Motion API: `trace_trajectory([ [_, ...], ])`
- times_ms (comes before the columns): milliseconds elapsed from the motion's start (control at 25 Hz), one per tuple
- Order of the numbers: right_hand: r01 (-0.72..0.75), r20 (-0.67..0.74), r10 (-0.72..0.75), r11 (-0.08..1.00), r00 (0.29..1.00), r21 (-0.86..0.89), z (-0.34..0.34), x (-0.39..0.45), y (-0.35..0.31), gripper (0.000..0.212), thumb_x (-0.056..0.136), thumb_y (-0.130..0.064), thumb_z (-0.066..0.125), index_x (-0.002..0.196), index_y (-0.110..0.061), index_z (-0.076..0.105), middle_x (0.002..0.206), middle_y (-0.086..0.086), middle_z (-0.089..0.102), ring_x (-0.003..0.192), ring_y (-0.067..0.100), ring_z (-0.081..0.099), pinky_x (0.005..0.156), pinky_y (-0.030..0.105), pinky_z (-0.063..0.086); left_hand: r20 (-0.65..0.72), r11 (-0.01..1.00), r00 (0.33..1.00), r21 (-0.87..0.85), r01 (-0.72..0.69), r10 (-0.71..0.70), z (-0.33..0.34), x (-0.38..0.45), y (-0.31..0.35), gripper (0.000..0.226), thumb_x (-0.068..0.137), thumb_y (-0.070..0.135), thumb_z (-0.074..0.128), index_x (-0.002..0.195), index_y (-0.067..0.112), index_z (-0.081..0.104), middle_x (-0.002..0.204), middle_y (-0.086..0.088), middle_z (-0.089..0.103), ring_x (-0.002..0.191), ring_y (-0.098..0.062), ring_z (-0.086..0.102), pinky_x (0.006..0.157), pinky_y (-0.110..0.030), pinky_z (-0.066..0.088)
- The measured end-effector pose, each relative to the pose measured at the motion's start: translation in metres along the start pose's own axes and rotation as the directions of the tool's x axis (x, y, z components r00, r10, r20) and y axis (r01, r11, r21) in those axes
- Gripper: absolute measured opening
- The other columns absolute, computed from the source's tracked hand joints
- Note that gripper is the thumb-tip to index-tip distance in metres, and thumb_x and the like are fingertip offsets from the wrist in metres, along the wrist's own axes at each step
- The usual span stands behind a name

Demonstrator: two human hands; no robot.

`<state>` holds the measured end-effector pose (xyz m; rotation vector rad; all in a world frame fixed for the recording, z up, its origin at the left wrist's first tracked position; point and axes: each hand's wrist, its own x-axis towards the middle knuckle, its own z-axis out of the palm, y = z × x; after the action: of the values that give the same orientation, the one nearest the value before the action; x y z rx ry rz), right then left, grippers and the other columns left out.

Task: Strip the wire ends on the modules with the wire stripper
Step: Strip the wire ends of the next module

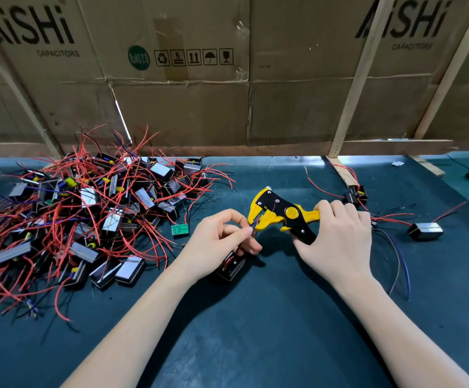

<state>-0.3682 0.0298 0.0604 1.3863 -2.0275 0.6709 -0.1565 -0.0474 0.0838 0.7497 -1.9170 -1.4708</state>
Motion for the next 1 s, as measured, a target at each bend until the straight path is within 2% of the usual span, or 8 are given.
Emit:
trace_trajectory([
  [240,0.027,-0.051,-0.029,0.999,0.998,-0.039,-0.0002,-0.0003,-0.0034,0.049,0.065,-0.051,0.074,0.076,-0.009,0.052,0.069,0.006,0.050,0.066,0.031,0.048,0.068,0.039,0.029,-0.044,0.998,0.998,-0.035,0.042,-0.044,0.0016,-0.0002,0.0034,0.011,0.099,0.007,0.054,0.088,0.007,0.053,0.083,-0.016,0.076,0.071,-0.019,0.072,0.066,-0.027,0.048],
  [400,0.042,-0.078,-0.046,0.998,0.996,-0.052,-0.0009,-0.0010,-0.0063,0.047,0.070,-0.053,0.067,0.073,-0.009,0.049,0.065,0.005,0.049,0.062,0.030,0.047,0.066,0.039,0.029,-0.055,0.990,0.994,-0.102,0.093,-0.099,0.0028,-0.0009,0.0047,0.010,0.099,0.008,0.053,0.089,0.006,0.054,0.085,-0.013,0.077,0.074,-0.019,0.074,0.065,-0.019,0.051],
  [600,0.050,-0.074,-0.053,0.998,0.996,-0.049,-0.0021,-0.0008,-0.0063,0.045,0.070,-0.049,0.069,0.070,-0.010,0.049,0.063,0.005,0.049,0.059,0.030,0.047,0.065,0.038,0.028,-0.034,0.980,0.993,-0.171,0.102,-0.110,0.0010,-0.0006,0.0034,0.009,0.098,0.008,0.054,0.089,0.005,0.054,0.088,-0.016,0.076,0.078,-0.023,0.075,0.066,-0.019,0.055],
  [1000,0.057,-0.075,-0.059,0.998,0.995,-0.025,-0.0040,-0.0003,-0.0069,0.042,0.071,-0.049,0.066,0.065,-0.011,0.048,0.059,0.004,0.050,0.054,0.030,0.048,0.064,0.037,0.027,0.008,0.975,0.992,-0.186,0.123,-0.124,-0.0021,0.0001,0.0007,0.011,0.095,0.013,0.061,0.086,0.008,0.055,0.089,-0.016,0.076,0.080,-0.023,0.075,0.064,-0.017,0.053],
])
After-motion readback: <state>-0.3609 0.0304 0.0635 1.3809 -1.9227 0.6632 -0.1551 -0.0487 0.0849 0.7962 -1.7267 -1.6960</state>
